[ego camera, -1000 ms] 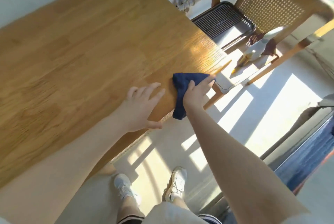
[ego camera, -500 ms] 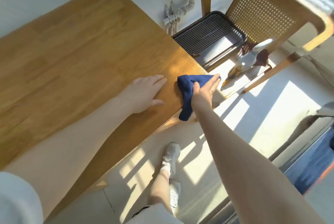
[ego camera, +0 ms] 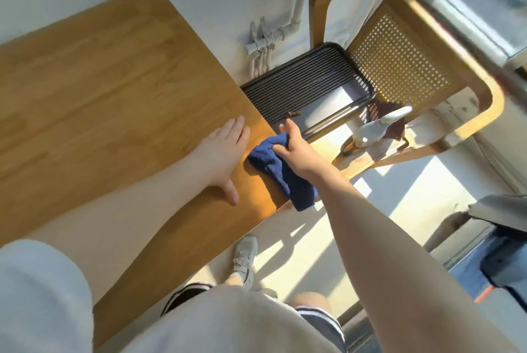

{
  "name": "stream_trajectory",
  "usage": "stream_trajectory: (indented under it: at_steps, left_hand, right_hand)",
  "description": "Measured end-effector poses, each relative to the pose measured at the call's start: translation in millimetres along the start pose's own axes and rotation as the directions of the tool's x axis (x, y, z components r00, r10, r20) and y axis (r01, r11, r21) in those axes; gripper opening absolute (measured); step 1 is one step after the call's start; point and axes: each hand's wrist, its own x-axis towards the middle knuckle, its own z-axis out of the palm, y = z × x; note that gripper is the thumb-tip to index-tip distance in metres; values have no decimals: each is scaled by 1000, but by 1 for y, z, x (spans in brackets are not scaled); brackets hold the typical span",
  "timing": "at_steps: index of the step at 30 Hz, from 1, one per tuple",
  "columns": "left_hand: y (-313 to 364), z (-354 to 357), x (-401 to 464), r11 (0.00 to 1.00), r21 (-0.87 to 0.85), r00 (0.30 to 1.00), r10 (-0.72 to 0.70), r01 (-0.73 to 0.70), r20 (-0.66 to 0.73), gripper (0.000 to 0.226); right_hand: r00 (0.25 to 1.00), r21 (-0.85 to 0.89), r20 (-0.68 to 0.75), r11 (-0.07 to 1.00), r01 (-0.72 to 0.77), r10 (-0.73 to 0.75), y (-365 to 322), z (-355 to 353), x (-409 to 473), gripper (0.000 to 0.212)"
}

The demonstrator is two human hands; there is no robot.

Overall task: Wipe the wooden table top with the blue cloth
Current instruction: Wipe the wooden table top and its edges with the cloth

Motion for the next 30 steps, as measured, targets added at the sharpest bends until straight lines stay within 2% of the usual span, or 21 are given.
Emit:
stream_trajectory:
  at_steps: [2,4,5,7,10,13,17,22,26,30]
  left_hand:
    - [-4,2,-1,998,-57,1000,8,-8,10,149]
    - [-2,1,-1,998,-60,1000,4,-3,25,150]
    - [0,0,0,999,-49,999,1,2,43,150]
    - [2,-3,2,998,-50,997,-23,26,69,151]
    - [-1,-5,2,997,-63,996,-40,46,83,151]
    - [2,-5,1,996,-23,991,-84,87,106,150]
    - [10,-5,2,984,12,977,-179,179,115,151]
    - [9,-1,-7,928,-120,931,-334,352,145,160]
    - [9,1,-7,906,-122,906,-379,404,186,155]
    - [11,3,-8,893,-147,895,-392,426,213,155]
  right_hand:
    - [990,31,-128,997,67,-63,0,-1,8,66]
    - [966,-122,-244,991,51,-80,7,1,5,52]
    - [963,-227,-256,974,21,-80,10,4,0,44]
    - [971,-320,-203,946,57,-127,16,8,-8,33]
    - [984,-156,-39,974,165,-173,10,-1,9,28]
    - [959,-73,131,963,261,-250,-8,-4,54,42]
    - [931,72,223,957,279,-289,-18,2,70,61]
    - [914,64,210,938,342,-348,20,-6,25,65]
    - [936,84,226,963,256,-268,-28,4,76,62]
    - [911,100,196,932,349,-362,-63,16,121,59]
